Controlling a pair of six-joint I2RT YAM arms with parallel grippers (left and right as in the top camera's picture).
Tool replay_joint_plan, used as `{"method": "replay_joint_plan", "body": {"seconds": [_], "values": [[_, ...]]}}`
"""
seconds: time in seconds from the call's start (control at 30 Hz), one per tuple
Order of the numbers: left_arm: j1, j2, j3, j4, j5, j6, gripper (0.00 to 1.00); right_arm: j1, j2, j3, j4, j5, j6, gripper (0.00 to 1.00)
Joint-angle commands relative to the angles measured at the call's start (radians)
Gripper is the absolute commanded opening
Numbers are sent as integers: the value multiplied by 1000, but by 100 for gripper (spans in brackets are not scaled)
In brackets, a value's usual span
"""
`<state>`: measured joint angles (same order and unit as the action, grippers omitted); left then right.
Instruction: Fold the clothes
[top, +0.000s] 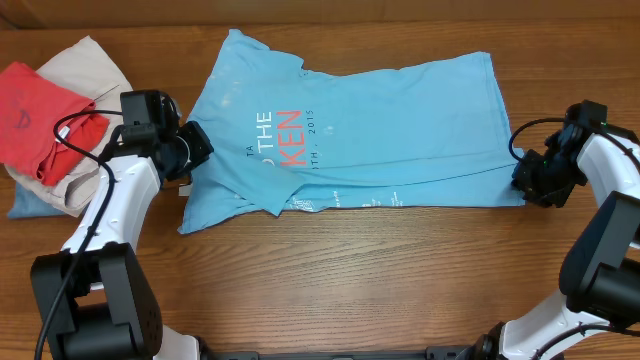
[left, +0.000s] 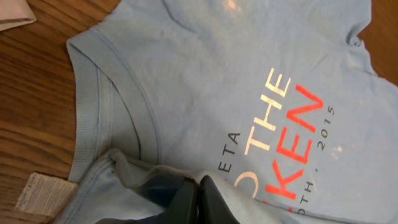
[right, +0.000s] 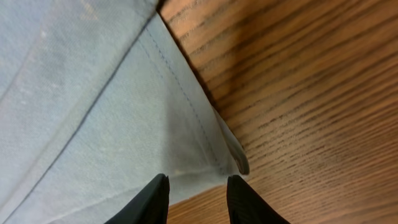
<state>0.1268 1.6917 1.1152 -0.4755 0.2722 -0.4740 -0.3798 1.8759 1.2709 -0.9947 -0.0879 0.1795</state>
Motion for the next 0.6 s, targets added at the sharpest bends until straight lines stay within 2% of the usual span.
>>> {"method": "replay_joint_plan", "body": {"seconds": [0.0,0.23,0.3,0.33,0.43,0.47,0.57], "values": [[6,-18,17,17,-27,-76,4,-2,0,-2,11,9,-4,34],[3,-15,17,24,-75,-117,6,-2,0,-2,21,9,-4,34],[3,-11,17,24,-73,-117,11,-2,0,-2,22,9,-4,34],[3,-7,17,23,-73,-117,16,-2,0,-2,24,9,-4,34],[3,-3,17,3,-69,-114,62,-2,0,-2,32,9,-4,34],[3,-3,17,-9,-64,-107,70,-2,0,-2,33,9,-4,34],[3,-3,17,-58,-57,-80,73,-2,0,-2,36,9,-4,34]]}}
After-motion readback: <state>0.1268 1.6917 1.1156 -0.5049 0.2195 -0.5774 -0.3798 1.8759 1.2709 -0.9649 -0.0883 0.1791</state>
